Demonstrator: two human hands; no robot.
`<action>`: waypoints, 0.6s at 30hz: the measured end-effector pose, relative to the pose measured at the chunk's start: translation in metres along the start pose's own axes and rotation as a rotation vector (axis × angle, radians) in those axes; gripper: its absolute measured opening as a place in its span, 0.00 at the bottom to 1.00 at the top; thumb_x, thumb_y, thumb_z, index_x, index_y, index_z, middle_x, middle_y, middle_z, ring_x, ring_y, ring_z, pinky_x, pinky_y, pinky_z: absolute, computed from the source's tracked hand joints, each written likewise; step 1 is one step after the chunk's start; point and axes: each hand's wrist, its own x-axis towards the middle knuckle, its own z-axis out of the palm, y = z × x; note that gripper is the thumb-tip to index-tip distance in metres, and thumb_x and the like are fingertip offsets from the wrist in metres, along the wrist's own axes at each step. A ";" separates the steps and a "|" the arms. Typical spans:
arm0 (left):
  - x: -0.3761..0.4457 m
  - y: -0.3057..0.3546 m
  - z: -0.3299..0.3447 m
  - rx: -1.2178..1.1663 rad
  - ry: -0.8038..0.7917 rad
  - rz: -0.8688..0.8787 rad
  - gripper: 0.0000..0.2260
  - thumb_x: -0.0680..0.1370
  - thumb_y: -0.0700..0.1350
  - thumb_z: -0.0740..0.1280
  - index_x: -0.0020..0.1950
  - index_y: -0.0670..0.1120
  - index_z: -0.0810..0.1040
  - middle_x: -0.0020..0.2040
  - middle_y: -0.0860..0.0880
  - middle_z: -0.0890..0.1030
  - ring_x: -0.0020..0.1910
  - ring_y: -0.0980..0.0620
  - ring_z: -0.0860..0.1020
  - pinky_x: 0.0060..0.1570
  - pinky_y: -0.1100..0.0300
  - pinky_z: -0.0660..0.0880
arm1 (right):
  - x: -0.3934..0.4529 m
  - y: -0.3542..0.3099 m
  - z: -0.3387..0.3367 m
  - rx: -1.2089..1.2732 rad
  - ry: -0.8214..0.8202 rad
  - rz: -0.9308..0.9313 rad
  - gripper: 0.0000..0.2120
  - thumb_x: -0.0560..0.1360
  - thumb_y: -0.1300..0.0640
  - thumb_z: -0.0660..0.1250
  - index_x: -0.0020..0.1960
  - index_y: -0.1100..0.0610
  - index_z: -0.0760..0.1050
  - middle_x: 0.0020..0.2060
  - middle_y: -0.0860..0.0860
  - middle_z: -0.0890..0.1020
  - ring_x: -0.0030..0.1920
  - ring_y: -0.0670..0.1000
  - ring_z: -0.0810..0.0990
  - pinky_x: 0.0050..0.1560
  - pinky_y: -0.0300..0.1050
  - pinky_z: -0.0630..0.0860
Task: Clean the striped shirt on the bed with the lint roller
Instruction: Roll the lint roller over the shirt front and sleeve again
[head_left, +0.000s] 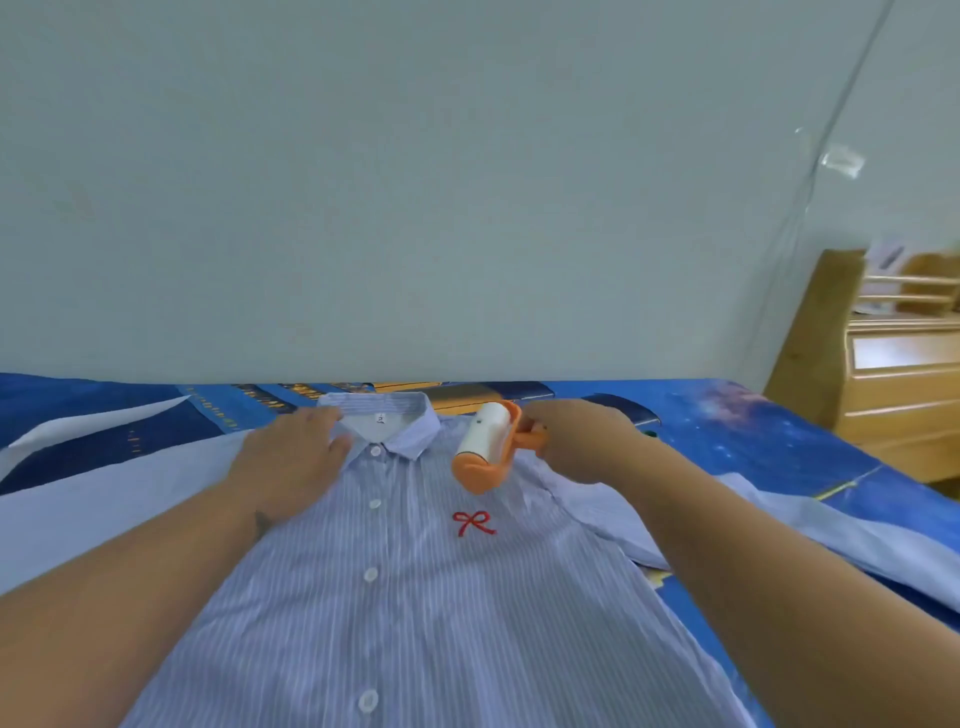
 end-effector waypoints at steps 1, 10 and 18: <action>-0.002 0.021 0.009 -0.058 -0.016 0.107 0.18 0.81 0.52 0.54 0.70 0.50 0.67 0.69 0.47 0.71 0.67 0.45 0.70 0.63 0.50 0.69 | 0.000 0.008 0.005 -0.030 0.021 0.037 0.16 0.76 0.61 0.59 0.58 0.45 0.71 0.47 0.45 0.79 0.49 0.52 0.77 0.54 0.51 0.70; -0.015 0.121 0.061 -0.070 -0.215 0.292 0.19 0.81 0.52 0.54 0.72 0.53 0.65 0.73 0.52 0.68 0.71 0.47 0.64 0.69 0.52 0.63 | -0.019 0.060 0.036 0.023 -0.025 0.165 0.17 0.76 0.63 0.57 0.57 0.44 0.72 0.46 0.49 0.78 0.47 0.54 0.76 0.59 0.53 0.69; -0.019 0.117 0.067 0.028 -0.235 0.235 0.21 0.81 0.57 0.51 0.74 0.60 0.59 0.77 0.57 0.58 0.75 0.52 0.58 0.72 0.48 0.58 | -0.048 0.111 0.029 0.040 -0.095 0.179 0.16 0.76 0.61 0.58 0.57 0.45 0.75 0.52 0.49 0.79 0.50 0.53 0.77 0.45 0.47 0.71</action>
